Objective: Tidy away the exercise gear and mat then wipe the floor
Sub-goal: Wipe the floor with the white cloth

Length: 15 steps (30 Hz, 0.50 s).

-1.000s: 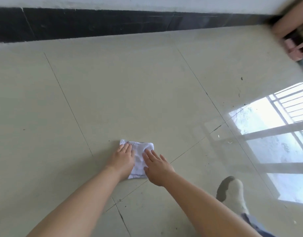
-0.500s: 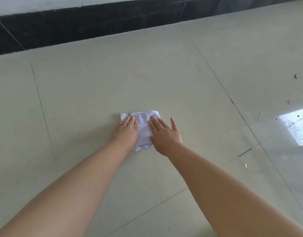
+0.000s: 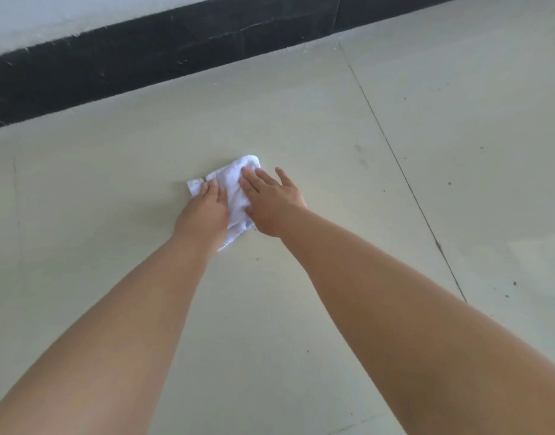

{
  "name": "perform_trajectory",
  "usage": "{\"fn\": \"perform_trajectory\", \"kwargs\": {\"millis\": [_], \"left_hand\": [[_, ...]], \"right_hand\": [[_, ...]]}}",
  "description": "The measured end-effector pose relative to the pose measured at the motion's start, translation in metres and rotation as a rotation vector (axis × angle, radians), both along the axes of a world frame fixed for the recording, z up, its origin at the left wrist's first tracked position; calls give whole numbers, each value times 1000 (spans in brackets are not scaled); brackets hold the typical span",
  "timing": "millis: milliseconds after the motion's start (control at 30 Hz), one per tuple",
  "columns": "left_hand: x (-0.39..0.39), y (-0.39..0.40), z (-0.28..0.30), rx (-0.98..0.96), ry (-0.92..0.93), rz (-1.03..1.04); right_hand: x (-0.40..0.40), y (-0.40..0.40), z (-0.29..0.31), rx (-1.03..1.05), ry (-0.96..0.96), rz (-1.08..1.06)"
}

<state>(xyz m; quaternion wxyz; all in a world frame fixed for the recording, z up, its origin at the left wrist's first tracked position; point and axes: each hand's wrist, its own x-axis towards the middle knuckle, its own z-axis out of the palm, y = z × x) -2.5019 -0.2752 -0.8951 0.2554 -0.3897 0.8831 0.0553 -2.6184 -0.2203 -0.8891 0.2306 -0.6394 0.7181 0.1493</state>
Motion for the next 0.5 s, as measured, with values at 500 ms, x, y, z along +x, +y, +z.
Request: {"fn": "perform_trajectory", "kwargs": {"millis": [500], "left_hand": [[-62,227,-3,252,281,-532]], "right_hand": [[-17,302,1,28,99,-581]]}}
